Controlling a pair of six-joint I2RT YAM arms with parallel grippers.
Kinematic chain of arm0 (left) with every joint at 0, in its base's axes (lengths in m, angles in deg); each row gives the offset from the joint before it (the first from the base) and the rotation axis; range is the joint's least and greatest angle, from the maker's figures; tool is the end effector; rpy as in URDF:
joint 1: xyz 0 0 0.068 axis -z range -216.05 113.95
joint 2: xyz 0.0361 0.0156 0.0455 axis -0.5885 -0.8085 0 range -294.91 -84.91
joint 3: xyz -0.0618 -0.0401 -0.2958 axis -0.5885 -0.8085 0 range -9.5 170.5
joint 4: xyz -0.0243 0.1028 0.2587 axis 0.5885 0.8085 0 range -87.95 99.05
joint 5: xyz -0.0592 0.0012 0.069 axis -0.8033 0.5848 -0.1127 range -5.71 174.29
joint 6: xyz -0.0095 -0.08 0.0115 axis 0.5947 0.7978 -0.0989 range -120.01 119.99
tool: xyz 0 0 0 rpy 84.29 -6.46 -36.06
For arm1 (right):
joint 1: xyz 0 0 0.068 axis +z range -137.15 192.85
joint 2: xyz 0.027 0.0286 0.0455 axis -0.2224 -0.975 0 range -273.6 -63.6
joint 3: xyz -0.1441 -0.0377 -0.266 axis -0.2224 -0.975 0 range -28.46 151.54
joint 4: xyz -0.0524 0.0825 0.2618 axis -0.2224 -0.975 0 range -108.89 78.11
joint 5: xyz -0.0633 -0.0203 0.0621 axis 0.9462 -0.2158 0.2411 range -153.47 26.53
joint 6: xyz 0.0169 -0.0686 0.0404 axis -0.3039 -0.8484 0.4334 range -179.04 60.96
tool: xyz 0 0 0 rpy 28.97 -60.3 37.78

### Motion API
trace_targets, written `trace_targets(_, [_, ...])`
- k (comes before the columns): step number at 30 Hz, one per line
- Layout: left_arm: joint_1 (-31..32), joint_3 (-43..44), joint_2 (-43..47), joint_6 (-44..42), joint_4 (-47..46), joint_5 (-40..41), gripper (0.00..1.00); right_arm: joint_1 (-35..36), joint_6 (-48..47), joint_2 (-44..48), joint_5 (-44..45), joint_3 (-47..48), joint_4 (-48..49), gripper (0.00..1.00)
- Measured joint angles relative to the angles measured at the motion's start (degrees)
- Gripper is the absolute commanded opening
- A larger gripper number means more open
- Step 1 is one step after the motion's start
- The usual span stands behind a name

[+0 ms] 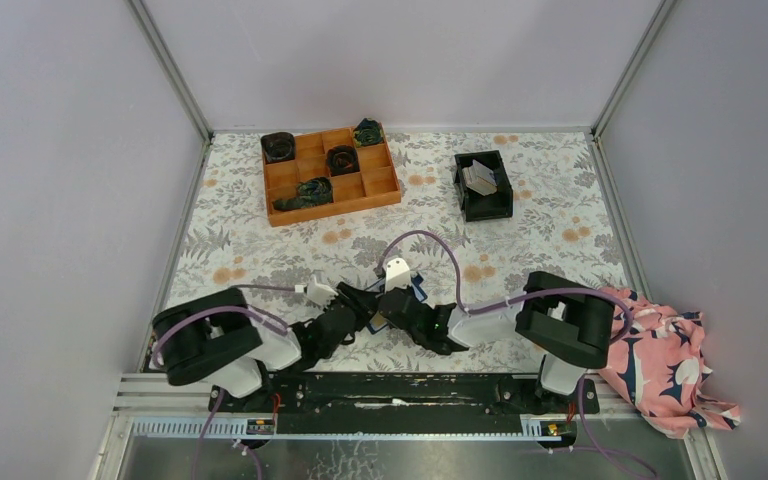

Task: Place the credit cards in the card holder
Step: Insert the credit card into the card holder.

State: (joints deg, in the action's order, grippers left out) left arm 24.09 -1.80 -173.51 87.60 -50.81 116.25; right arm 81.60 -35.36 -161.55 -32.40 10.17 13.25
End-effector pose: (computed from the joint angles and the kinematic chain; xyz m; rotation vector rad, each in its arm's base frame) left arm 0.1479 -0.1827 0.0962 -0.8578 1.9731 -1.0546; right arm 0.1639 0.3212 0.1355 -0.5129 2.0332 0.3942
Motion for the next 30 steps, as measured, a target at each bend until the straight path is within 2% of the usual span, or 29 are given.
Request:
trace_targets(8, [1.73,1.36,11.50,-4.00,18.21,4.22,0.49,0.00,-1.51,-1.49,0.87,1.79,-0.07,0.02])
trace_targets(17, [3.78,0.70,25.14,-4.35,35.34,8.22,0.50,0.00,-4.50,0.68,0.74,4.63,-4.07,0.25])
trace_targets(21, [4.20,0.15,28.57,-4.37,39.80,8.76,0.51,0.00,-5.14,3.89,0.68,6.51,-6.34,0.32])
trace_targets(26, [5.05,0.04,28.22,-4.39,42.36,8.63,0.51,-0.02,-5.95,7.58,1.31,7.82,-9.68,0.45])
trace_targets(30, [6.23,0.07,27.34,-4.09,42.23,8.76,0.52,-0.31,-6.64,9.77,3.30,7.82,-13.97,0.48])
